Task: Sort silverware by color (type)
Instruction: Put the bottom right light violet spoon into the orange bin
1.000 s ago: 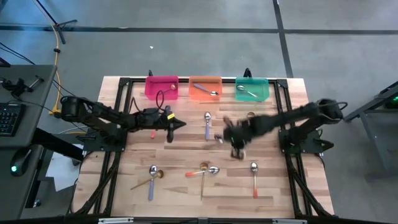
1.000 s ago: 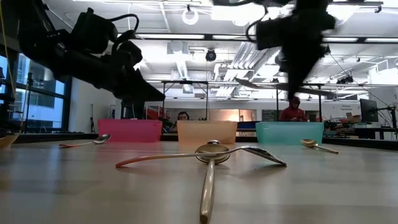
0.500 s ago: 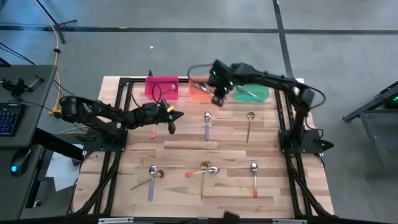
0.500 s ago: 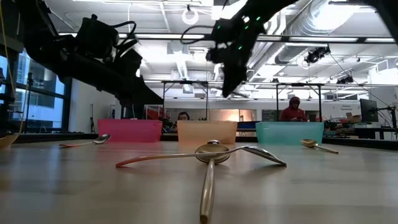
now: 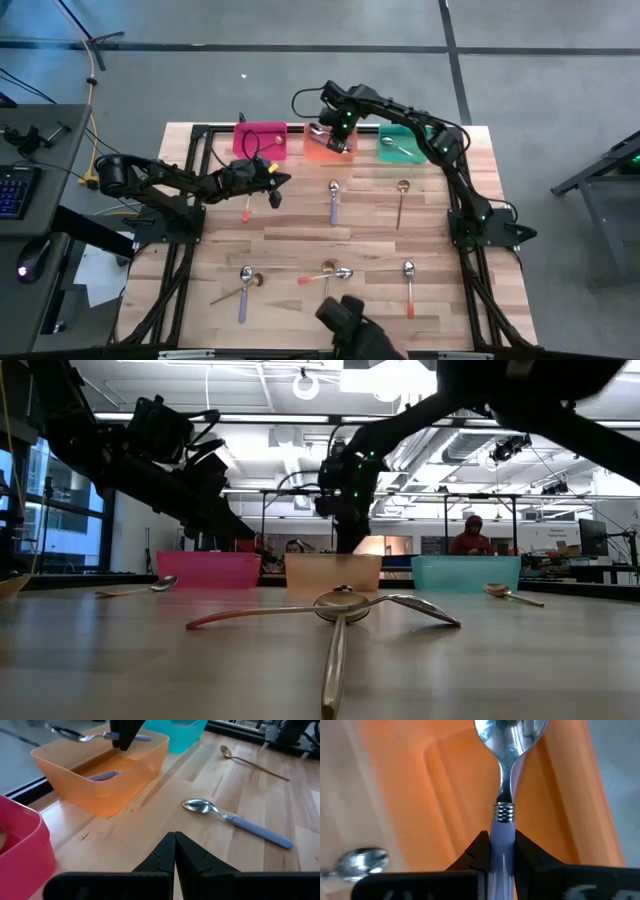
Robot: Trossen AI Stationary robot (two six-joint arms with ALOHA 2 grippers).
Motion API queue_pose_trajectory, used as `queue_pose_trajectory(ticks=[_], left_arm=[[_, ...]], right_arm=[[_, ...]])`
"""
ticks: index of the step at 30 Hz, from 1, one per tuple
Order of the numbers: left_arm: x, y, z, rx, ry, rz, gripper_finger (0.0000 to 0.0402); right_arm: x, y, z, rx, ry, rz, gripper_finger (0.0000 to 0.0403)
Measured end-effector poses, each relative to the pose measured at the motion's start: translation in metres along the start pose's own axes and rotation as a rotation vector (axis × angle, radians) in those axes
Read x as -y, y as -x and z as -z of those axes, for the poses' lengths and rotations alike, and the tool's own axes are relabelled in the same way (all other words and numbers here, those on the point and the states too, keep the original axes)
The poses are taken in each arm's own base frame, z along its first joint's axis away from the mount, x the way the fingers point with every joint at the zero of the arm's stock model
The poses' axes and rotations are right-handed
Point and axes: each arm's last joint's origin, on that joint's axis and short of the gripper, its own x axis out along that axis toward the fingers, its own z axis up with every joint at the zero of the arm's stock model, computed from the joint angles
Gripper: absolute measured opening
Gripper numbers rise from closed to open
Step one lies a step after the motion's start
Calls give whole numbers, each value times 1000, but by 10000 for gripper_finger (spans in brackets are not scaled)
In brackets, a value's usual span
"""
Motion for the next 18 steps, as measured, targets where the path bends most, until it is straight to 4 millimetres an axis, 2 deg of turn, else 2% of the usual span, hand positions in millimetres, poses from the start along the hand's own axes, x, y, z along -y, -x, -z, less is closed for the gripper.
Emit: queue_pose_trajectory(ticks=[4,11,18], left_arm=[[1,0,0,1,-10,-2,0],[1,0,0,2,-43,-6,0],[1,0,0,5,-28,-6,0]], right_arm=[[6,-12,3,-26,22,-5,23],[6,-22,4,-40,36,-16,25],[3,-22,1,-20,46,-5,121]])
